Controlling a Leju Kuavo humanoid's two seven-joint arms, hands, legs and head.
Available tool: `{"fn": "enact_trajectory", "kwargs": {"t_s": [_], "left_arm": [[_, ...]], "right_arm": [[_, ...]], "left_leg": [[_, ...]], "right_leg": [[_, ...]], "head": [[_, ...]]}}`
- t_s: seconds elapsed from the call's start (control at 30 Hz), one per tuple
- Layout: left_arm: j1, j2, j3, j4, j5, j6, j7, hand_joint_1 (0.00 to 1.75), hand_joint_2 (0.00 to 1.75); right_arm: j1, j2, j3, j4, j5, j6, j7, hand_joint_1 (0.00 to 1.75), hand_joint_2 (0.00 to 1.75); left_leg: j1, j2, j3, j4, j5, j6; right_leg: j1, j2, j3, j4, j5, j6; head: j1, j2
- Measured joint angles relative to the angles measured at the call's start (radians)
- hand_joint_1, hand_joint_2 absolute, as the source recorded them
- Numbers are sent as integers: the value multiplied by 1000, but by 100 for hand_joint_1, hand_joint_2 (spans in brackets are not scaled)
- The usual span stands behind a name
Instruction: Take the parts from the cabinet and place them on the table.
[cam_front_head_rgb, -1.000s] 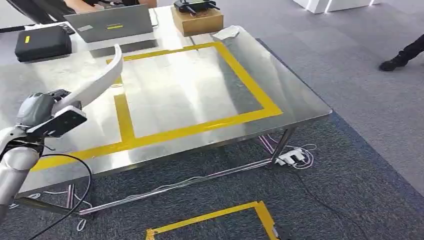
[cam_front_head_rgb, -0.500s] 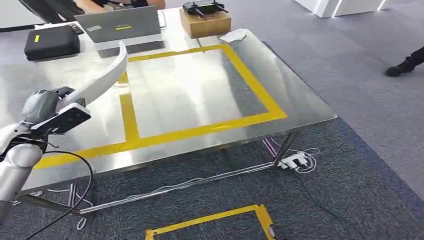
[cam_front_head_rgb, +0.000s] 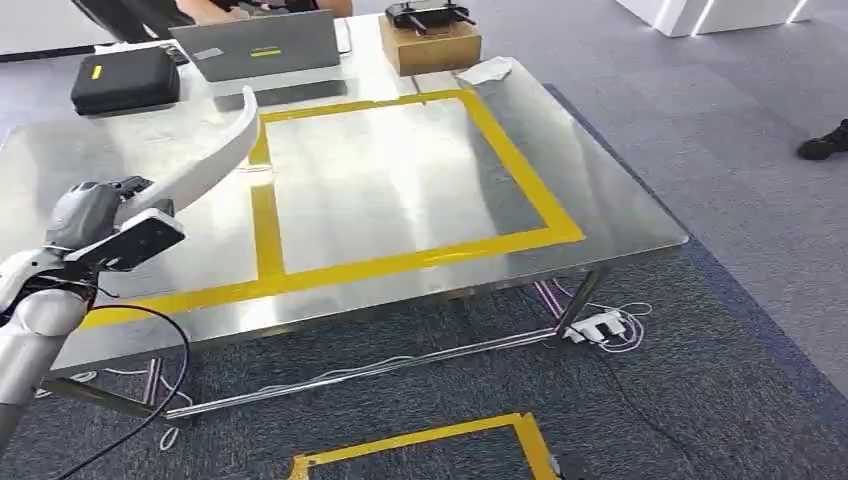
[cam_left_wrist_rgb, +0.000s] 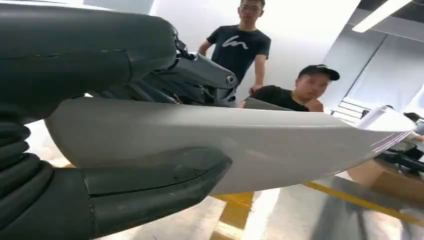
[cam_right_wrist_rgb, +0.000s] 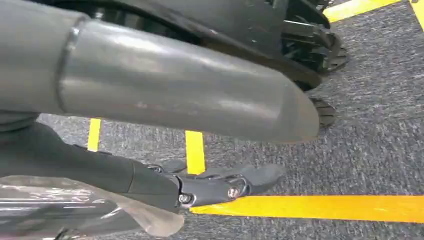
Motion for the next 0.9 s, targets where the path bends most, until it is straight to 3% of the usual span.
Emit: {"fn": "enact_trajectory", "kwargs": {"t_s": [0.07,0.1,0.17,0.27,0.3,0.33,0.37,0.43,0.47,0.5,0.53,0.57,0.6,0.9], "left_arm": [[2,0,0,0,0,0,1,175,175],[2,1,0,0,0,0,1,175,175],[-2,0,0,0,0,0,2,175,175],[-3,-4,-3,1,-2,0,5,175,175],[-3,-6,-4,3,-4,0,8,175,175],[-3,-8,-6,6,-11,0,14,175,175],[-3,-9,-7,7,-17,0,16,175,175],[-5,-11,-9,8,-42,3,18,175,175],[-6,-12,-11,8,-63,8,20,175,175],[-12,-12,-13,10,-76,10,23,175,175],[-17,-15,-19,15,-100,15,31,175,175],[-21,-16,-27,23,-121,18,38,175,175],[-28,-19,-33,35,-142,21,45,175,175],[-108,-51,-87,129,-208,21,76,175,175]], "right_arm": [[2,0,0,0,0,0,1,0,0],[1,0,0,0,-1,0,1,0,0],[-2,0,0,0,-1,0,1,0,0],[-1,0,0,0,-2,0,1,0,0],[1,0,0,0,-3,1,1,0,0],[3,0,0,0,-5,1,1,0,0],[2,0,0,0,-8,2,1,0,0],[1,0,0,0,-8,3,2,0,0],[-1,0,0,0,-3,3,4,0,0],[-3,0,0,0,1,3,5,0,0],[-4,0,0,0,5,3,8,0,0],[-3,2,0,-2,6,3,11,0,0],[-4,1,0,-2,6,3,13,0,0],[-10,2,0,-3,14,1,16,0,0]], "left_leg": [[-3,-9,-6,4,-1,2],[-3,-15,-5,-1,2,8],[7,-20,5,-13,10,21],[4,-30,3,-12,8,27],[3,-35,3,-12,8,28],[3,-39,3,-10,8,28],[2,-43,3,-8,7,28],[2,-49,4,-3,2,24],[3,-49,3,-2,0,21],[-4,-53,-4,6,-1,16],[-2,-54,-6,5,2,11],[-2,-54,-6,8,0,22],[-2,-54,-5,7,1,23],[-1,-53,-3,-7,8,9]], "right_leg": [[-2,-13,1,-5,1,11],[-2,-18,5,-8,1,18],[-4,9,-15,24,-29,28],[-3,24,-128,250,-123,30],[-3,24,-155,294,-129,32],[-3,24,-158,289,-112,31],[-3,24,-140,239,-74,29],[-3,28,-55,59,21,21],[-2,39,-30,9,12,15],[-1,39,-17,-6,13,14],[0,38,-19,-5,16,11],[-1,37,-19,-6,19,15],[0,38,-19,-6,20,14],[2,39,-22,-5,21,8]], "head": [[1,0],[1,0],[3,0],[6,0],[6,0],[5,0],[6,0],[6,0],[5,0],[5,0],[5,0],[5,0],[4,0],[5,0]]}}
